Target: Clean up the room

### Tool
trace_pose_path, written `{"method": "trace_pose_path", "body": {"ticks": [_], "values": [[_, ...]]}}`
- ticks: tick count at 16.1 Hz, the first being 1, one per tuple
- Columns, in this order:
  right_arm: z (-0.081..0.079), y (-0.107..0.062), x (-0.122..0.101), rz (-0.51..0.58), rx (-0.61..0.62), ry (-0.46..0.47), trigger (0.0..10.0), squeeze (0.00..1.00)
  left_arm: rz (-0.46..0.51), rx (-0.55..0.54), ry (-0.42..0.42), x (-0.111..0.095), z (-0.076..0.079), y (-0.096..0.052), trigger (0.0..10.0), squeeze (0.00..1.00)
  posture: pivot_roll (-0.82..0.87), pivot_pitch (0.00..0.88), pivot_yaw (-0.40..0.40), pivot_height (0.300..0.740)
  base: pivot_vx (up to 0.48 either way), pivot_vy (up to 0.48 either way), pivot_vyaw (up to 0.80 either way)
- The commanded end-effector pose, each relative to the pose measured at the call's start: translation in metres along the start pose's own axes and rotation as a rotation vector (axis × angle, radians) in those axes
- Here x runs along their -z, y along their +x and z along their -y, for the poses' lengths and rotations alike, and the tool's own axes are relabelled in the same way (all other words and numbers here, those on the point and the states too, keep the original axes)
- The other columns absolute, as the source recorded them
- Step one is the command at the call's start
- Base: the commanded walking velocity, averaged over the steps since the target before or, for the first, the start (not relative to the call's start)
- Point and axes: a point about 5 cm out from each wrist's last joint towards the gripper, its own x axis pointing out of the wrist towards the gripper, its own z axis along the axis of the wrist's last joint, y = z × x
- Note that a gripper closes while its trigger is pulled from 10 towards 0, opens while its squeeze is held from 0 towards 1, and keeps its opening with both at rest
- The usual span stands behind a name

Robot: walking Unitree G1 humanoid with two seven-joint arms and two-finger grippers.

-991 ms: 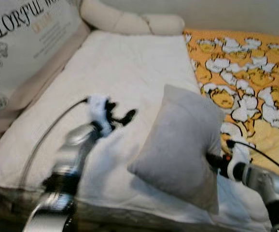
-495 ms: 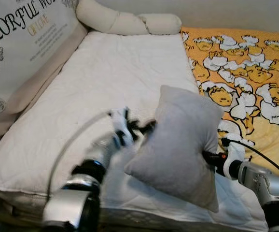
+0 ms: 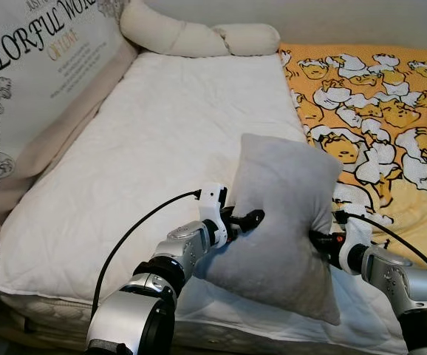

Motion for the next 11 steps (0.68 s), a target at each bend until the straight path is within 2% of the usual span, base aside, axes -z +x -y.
{"method": "trace_pose_path", "body": {"ticks": [1, 3, 5, 7, 8, 9, 10, 11], "values": [[-0.005, 0.001, 0.0, 0.013, -0.009, -0.017, 10.0, 0.0, -0.038, 0.029, -0.026, 0.008, 0.006, 0.003, 0.0, 0.0, -0.17, 0.0, 0.042, 0.74, 0.0, 0.0, 0.0], [-0.008, 0.004, 0.0, 0.012, -0.005, -0.022, 10.0, 0.0, -0.029, 0.034, -0.042, 0.007, 0.005, 0.003, 0.0, 0.0, -0.16, 0.0, 0.033, 0.74, 0.0, 0.0, 0.0], [-0.013, 0.006, -0.002, 0.019, -0.021, -0.022, 10.0, 0.0, -0.061, 0.019, -0.052, 0.01, 0.005, 0.003, 0.0, 0.0, -0.15, 0.0, 0.03, 0.74, 0.0, 0.0, 0.0], [-0.017, 0.009, -0.003, 0.024, -0.027, -0.023, 8.5, 0.0, -0.089, 0.012, -0.015, 0.014, 0.005, 0.003, 0.0, 0.0, -0.15, 0.0, 0.028, 0.74, 0.0, 0.0, 0.0], [-0.018, 0.01, -0.004, 0.026, -0.03, -0.024, 6.9, 0.0, -0.095, 0.009, -0.008, 0.015, 0.005, 0.002, 0.0, 0.0, -0.15, 0.0, 0.024, 0.74, 0.0, 0.0, 0.0], [-0.02, 0.011, -0.005, 0.028, -0.042, -0.025, 3.1, 0.0, -0.097, -0.005, -0.002, 0.015, 0.003, 0.002, 0.0, 0.0, -0.14, 0.0, 0.023, 0.74, 0.0, 0.0, 0.0], [-0.021, 0.011, -0.006, 0.028, -0.048, -0.028, 0.0, 0.0, -0.095, -0.013, -0.01, 0.015, 0.002, 0.001, 0.0, 0.0, -0.14, 0.0, 0.025, 0.74, 0.0, 0.0, 0.0], [-0.023, 0.013, -0.006, 0.031, -0.052, -0.03, 0.0, 0.0, -0.097, -0.017, -0.039, 0.014, 0.001, 0.001, 0.0, 0.0, -0.14, 0.0, 0.029, 0.74, 0.0, 0.0, 0.0]]}}
